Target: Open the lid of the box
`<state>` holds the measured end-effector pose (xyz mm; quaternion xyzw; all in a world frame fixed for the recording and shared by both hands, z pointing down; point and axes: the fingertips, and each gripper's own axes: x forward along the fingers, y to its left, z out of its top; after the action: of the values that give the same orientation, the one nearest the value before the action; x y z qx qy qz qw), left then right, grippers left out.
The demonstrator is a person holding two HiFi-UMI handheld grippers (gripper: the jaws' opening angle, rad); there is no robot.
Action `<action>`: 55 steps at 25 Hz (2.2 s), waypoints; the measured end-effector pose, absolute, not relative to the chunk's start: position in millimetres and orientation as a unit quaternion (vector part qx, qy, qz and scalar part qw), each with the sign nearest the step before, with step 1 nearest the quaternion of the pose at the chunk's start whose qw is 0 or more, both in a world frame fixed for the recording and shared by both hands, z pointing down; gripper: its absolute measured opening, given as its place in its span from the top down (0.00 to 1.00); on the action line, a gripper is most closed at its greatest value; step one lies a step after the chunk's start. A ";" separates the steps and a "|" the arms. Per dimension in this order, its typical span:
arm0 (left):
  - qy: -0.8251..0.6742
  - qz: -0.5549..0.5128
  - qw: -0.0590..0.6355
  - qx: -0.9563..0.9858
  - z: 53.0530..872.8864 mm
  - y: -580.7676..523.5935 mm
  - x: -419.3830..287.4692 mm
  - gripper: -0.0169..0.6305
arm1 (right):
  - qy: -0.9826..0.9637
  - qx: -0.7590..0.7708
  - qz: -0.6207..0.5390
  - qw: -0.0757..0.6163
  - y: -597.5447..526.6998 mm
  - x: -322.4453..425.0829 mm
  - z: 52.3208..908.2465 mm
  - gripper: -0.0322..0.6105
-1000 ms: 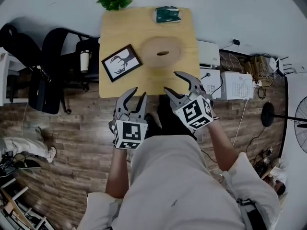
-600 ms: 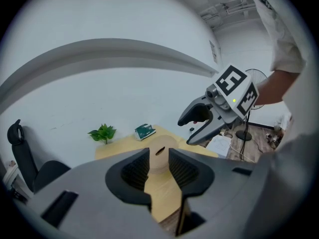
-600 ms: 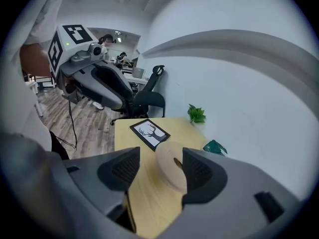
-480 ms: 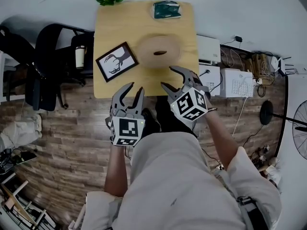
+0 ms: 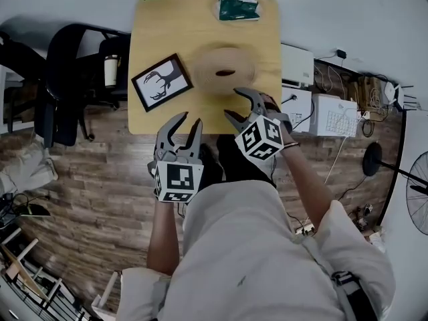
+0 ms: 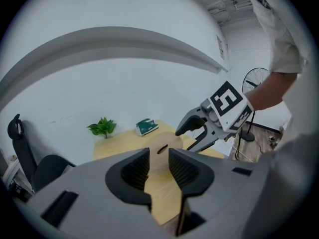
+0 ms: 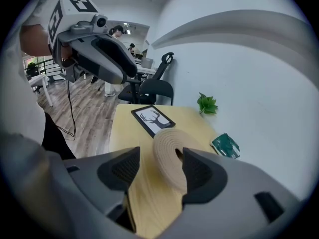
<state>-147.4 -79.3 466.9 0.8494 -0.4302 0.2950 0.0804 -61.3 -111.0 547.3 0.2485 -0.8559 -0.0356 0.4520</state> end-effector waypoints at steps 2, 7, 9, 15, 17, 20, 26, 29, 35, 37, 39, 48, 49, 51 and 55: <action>-0.432 0.299 0.084 0.847 471.5 -82.9 -146.8 0.80 | -0.854 0.241 -0.038 0.460 -116.0 -59.9 557.0 0.54; -0.435 0.304 0.096 0.842 483.0 -90.4 -146.9 0.80 | -0.846 0.229 -0.049 0.479 -129.6 -56.3 579.0 0.54; -0.434 0.306 0.100 0.841 487.5 -93.4 -144.9 0.80 | -0.842 0.224 -0.055 0.488 -134.7 -54.6 587.0 0.54; -0.430 0.312 0.110 0.840 498.8 -99.6 -136.4 0.80 | -0.829 0.205 -0.073 0.515 -144.4 -50.7 611.7 0.54; -0.429 0.314 0.113 0.840 502.2 -101.5 -134.2 0.80 | -0.824 0.196 -0.085 0.525 -146.9 -49.9 620.0 0.54; -0.428 0.316 0.117 0.839 507.2 -103.5 -132.1 0.80 | -0.815 0.185 -0.107 0.539 -149.7 -48.6 630.7 0.54; -0.428 0.322 0.121 0.836 513.9 -107.5 -129.8 0.80 | -0.802 0.177 -0.131 0.556 -155.3 -44.8 645.1 0.54; -0.429 0.323 0.125 0.834 517.6 -109.1 -128.4 0.80 | -0.796 0.169 -0.143 0.563 -155.9 -44.4 652.2 0.54; -0.430 0.324 0.130 0.832 522.9 -110.4 -123.1 0.80 | -0.797 0.168 -0.147 0.562 -160.4 -45.6 658.5 0.55; -0.430 0.325 0.131 0.832 524.0 -110.9 -120.7 0.80 | -0.798 0.169 -0.149 0.560 -162.7 -45.5 658.3 0.57; -0.429 0.325 0.133 0.832 524.7 -110.7 -118.4 0.80 | -0.797 0.167 -0.153 0.559 -163.6 -45.4 658.5 0.58; -0.444 0.326 0.139 0.823 524.2 -114.9 -118.1 0.80 | -0.796 0.146 -0.176 0.561 -164.3 -45.6 660.7 0.60; -0.446 0.326 0.140 0.822 524.1 -115.7 -118.6 0.80 | -0.797 0.144 -0.174 0.560 -164.5 -45.9 660.4 0.60; -0.449 0.327 0.141 0.820 523.5 -117.0 -119.2 0.80 | -0.800 0.138 -0.169 0.559 -163.7 -46.2 659.7 0.61; -0.456 0.326 0.138 0.817 519.0 -121.8 -117.9 0.80 | -0.803 0.127 -0.167 0.558 -164.2 -45.8 656.7 0.62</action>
<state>-117.9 -121.8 519.0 0.8167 -0.4556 0.3263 0.1377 -45.8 -164.2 656.7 0.1272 -0.8030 -0.1670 0.5579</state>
